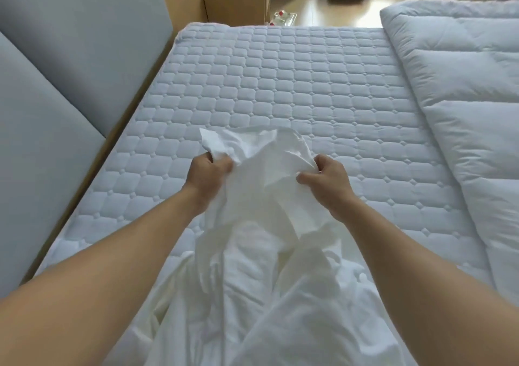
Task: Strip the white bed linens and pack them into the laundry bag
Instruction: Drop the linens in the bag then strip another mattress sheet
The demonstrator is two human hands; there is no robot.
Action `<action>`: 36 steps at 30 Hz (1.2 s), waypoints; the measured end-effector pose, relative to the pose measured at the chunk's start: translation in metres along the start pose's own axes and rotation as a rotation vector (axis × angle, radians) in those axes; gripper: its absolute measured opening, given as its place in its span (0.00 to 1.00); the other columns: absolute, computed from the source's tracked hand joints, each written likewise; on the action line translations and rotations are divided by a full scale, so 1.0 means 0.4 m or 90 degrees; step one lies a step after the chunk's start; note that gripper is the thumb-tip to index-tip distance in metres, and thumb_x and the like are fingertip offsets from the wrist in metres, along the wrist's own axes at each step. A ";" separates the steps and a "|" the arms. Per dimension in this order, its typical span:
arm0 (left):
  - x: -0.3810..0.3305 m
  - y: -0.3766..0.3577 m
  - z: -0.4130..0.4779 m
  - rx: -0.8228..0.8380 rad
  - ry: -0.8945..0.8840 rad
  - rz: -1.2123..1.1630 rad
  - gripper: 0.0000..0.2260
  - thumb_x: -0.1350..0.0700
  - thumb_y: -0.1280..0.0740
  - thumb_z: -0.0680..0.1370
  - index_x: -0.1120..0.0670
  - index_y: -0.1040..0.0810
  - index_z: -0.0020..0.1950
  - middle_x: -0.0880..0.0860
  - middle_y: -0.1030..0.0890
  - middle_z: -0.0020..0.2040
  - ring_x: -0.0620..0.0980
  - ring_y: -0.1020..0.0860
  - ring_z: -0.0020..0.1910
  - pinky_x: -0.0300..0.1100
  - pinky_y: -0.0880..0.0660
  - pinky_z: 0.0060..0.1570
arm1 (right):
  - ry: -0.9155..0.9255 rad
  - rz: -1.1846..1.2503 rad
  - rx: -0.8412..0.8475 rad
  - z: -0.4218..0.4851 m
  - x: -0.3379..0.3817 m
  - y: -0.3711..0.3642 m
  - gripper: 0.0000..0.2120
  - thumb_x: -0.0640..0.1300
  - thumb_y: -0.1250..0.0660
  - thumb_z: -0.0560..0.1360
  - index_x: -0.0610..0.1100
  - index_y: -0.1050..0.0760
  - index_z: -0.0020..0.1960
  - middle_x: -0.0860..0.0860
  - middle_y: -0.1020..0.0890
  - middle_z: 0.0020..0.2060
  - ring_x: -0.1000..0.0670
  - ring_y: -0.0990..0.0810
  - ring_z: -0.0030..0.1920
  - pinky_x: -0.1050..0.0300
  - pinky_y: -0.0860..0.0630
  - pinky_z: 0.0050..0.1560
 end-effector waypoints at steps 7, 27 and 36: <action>-0.103 0.159 -0.352 0.051 -0.118 -0.105 0.16 0.58 0.34 0.64 0.56 0.19 0.52 0.53 0.17 0.44 0.50 0.19 0.41 0.45 0.21 0.41 | 0.104 0.085 -0.043 -0.370 0.114 0.078 0.19 0.30 0.35 0.73 0.55 0.25 0.49 0.50 0.17 0.39 0.53 0.22 0.34 0.60 0.26 0.34; 0.182 0.195 -0.739 0.325 -0.350 0.677 0.28 0.48 0.36 0.74 0.47 0.31 0.75 0.48 0.30 0.73 0.51 0.35 0.73 0.48 0.39 0.74 | 0.259 -0.467 -0.022 -0.837 -0.072 0.028 0.19 0.49 0.39 0.76 0.50 0.20 0.64 0.52 0.20 0.65 0.45 0.26 0.68 0.48 0.34 0.69; 0.329 -0.024 -0.609 0.160 -0.114 0.539 0.27 0.32 0.60 0.78 0.31 0.65 0.76 0.43 0.69 0.79 0.52 0.72 0.77 0.70 0.63 0.70 | 0.202 -0.652 0.136 -0.636 -0.173 -0.133 0.33 0.78 0.68 0.70 0.71 0.76 0.70 0.61 0.70 0.78 0.57 0.78 0.74 0.31 0.72 0.73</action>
Point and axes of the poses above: each hand's wrist, its own z-axis towards the middle knuckle, its own y-axis out of the back of the hand, x = y × z, the point moved 9 cm from there along z, towards the middle knuckle
